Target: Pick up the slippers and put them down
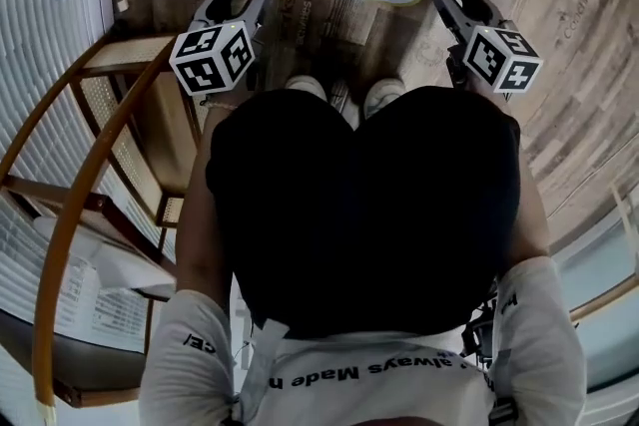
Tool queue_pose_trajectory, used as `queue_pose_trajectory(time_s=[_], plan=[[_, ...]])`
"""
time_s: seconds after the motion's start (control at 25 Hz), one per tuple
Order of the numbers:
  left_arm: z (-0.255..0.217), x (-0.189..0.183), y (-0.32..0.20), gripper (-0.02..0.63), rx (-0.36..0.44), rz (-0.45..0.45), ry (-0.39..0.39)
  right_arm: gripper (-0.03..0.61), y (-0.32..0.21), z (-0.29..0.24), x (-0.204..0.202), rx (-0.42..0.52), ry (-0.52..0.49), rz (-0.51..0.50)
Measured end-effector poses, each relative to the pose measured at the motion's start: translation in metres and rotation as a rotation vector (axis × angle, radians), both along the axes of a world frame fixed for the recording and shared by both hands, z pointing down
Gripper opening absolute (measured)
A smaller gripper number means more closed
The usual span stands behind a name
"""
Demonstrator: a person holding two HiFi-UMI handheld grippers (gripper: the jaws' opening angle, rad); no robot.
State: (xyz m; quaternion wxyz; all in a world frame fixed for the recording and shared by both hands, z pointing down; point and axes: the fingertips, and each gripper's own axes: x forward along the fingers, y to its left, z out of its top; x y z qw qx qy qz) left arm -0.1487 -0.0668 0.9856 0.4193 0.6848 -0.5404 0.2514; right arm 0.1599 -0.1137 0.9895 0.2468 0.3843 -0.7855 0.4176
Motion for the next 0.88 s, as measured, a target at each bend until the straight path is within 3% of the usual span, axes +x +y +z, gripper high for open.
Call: queue_pose_trajectory(time_s=[0.12,0.2,0.36,0.44,0.68,0.88], plan=[[-0.045,0.0,-0.006,0.218,0.029,-0.015,0.012,0.164,-0.007,-0.055,-0.001,0.064,0.012,-0.048],[-0.075,0.004,-0.005,0.212,0.054,0.002,0.014,0.129,-0.007,-0.096,-0.007,0.109,0.038,-0.086],[-0.154,0.016,-0.012,0.109,0.138,0.021,0.0,0.095,-0.007,-0.186,-0.019,0.179,0.032,-0.123],[-0.2,0.032,-0.015,0.093,0.173,0.028,0.012,0.071,-0.007,-0.233,-0.02,0.206,0.024,-0.135],[-0.367,0.078,-0.021,0.028,0.285,0.038,0.03,0.037,-0.012,-0.392,-0.024,0.305,-0.008,-0.162],[-0.525,0.1,-0.015,0.015,0.39,0.034,0.067,0.032,-0.005,-0.536,-0.032,0.391,-0.031,-0.203]])
